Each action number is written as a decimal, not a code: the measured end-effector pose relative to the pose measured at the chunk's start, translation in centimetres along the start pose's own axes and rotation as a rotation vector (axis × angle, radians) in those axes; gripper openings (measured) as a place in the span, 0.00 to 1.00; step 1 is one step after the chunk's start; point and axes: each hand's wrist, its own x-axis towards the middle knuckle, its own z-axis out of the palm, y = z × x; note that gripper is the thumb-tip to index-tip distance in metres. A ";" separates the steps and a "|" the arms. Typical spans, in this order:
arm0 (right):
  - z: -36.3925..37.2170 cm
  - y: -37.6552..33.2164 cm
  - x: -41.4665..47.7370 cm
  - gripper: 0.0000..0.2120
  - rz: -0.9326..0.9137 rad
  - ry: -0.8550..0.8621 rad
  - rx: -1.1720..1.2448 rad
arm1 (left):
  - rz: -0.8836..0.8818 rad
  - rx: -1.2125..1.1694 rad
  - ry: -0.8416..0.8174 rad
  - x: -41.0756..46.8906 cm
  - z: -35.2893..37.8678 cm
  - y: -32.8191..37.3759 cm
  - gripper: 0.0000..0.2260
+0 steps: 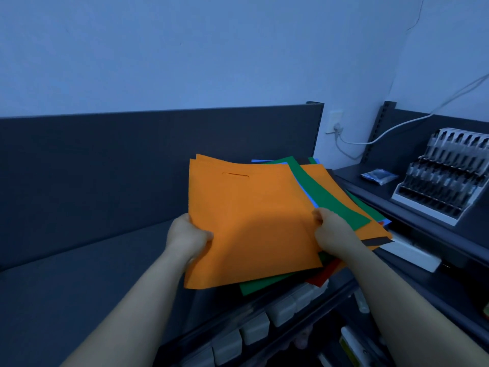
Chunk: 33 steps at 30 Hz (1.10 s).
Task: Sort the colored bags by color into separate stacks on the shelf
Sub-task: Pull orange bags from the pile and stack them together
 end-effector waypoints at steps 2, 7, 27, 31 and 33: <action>0.0 0.1 0.1 0.27 0.006 0.005 0.020 | -0.001 -0.019 0.011 0.0 -0.4 -0.1 0.12; -0.7 -0.1 0.5 0.26 0.019 -0.028 0.221 | -0.041 -0.133 -0.106 -0.6 -0.2 -0.2 0.14; 0.6 -2.4 0.1 0.24 -0.069 0.006 0.225 | 0.172 -0.164 -0.011 -1.9 -2.5 0.0 0.19; 1.8 -5.9 -0.7 0.24 -0.117 0.077 0.262 | 0.191 -0.174 0.025 -2.6 -5.3 -0.6 0.18; 2.6 -7.8 -1.3 0.25 -0.160 0.083 0.246 | 0.195 -0.155 0.052 -3.1 -7.0 -1.3 0.18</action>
